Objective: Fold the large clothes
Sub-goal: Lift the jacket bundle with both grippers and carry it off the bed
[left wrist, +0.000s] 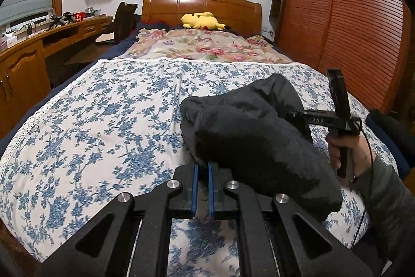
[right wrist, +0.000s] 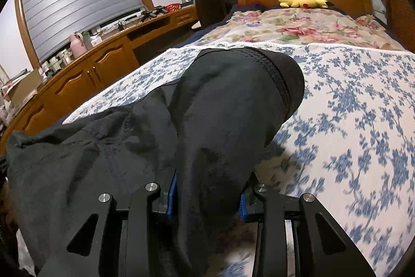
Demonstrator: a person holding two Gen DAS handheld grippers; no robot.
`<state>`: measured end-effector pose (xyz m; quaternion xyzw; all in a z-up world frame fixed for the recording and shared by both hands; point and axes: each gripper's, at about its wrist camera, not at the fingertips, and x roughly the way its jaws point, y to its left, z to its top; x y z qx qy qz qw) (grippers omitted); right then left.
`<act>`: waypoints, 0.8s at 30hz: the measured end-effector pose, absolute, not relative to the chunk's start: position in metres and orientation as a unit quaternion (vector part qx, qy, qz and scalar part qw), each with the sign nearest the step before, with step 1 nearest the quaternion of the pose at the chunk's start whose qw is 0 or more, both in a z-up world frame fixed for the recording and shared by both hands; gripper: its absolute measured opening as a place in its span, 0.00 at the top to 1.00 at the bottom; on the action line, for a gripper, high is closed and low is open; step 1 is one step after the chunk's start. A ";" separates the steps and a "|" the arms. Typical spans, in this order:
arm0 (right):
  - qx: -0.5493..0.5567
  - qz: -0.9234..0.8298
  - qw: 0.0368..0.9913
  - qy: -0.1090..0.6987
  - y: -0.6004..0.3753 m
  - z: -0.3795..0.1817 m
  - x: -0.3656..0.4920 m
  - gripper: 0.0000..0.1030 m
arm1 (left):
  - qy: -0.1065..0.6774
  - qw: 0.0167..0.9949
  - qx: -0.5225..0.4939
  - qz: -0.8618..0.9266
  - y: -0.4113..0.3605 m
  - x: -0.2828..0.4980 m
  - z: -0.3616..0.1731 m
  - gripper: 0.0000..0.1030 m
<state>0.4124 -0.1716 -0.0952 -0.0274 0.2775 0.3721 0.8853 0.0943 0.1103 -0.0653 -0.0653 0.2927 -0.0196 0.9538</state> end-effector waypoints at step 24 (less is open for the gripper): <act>-0.104 0.427 0.850 0.289 0.094 -0.035 0.372 0.67 | 0.234 0.964 -0.087 0.094 0.338 0.003 -0.037 0.94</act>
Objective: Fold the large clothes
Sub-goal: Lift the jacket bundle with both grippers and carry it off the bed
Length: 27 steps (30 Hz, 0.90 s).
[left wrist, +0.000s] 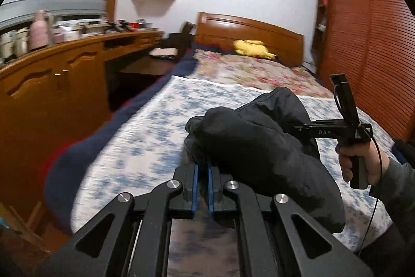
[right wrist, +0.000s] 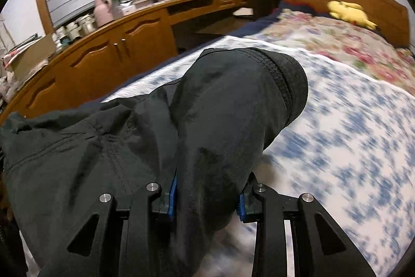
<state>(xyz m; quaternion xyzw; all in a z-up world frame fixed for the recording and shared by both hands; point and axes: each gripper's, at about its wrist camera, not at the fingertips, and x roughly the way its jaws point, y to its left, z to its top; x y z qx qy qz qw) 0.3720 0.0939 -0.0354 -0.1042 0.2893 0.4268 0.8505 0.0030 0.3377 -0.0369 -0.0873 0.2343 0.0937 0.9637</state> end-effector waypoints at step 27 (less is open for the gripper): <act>-0.223 0.556 0.755 0.267 0.314 -0.083 0.290 0.43 | 0.279 0.921 -0.103 0.253 0.507 -0.065 -0.075 0.66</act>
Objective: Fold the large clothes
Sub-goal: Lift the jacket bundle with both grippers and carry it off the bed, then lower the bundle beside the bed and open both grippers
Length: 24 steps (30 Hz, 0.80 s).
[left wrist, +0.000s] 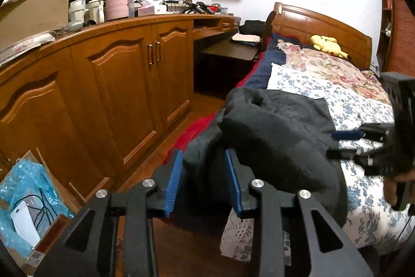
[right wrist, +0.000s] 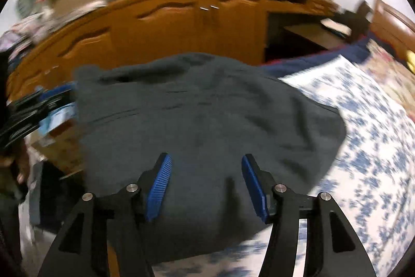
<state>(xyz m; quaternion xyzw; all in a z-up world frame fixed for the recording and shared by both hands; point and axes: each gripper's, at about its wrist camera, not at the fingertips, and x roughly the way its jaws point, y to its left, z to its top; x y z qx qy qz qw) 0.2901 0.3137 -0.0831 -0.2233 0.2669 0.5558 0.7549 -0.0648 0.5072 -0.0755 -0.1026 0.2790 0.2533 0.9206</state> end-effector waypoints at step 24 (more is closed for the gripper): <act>-0.217 0.538 0.771 0.262 0.258 -0.092 0.256 0.43 | 0.253 0.940 -0.089 0.211 0.452 -0.053 -0.053 0.33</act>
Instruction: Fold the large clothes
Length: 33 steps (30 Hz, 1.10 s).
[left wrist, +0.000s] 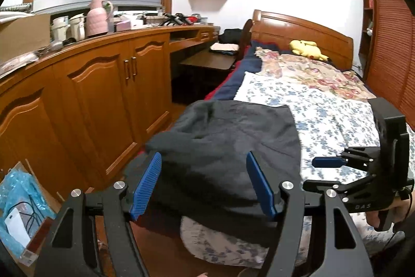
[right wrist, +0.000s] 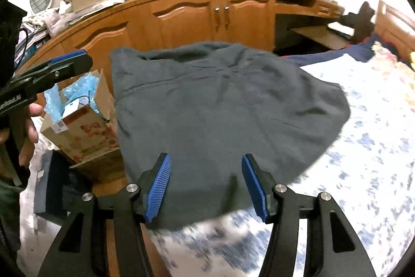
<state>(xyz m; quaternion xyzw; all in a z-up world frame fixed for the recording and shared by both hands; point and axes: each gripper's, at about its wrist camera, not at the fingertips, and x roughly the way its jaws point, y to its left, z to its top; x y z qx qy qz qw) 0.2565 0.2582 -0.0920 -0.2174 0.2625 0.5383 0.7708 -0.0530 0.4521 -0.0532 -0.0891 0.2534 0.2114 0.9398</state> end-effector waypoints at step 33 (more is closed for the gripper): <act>-0.116 0.396 0.887 0.207 0.022 -0.082 0.206 0.12 | 0.269 0.961 -0.039 0.058 0.184 0.054 -0.067 0.22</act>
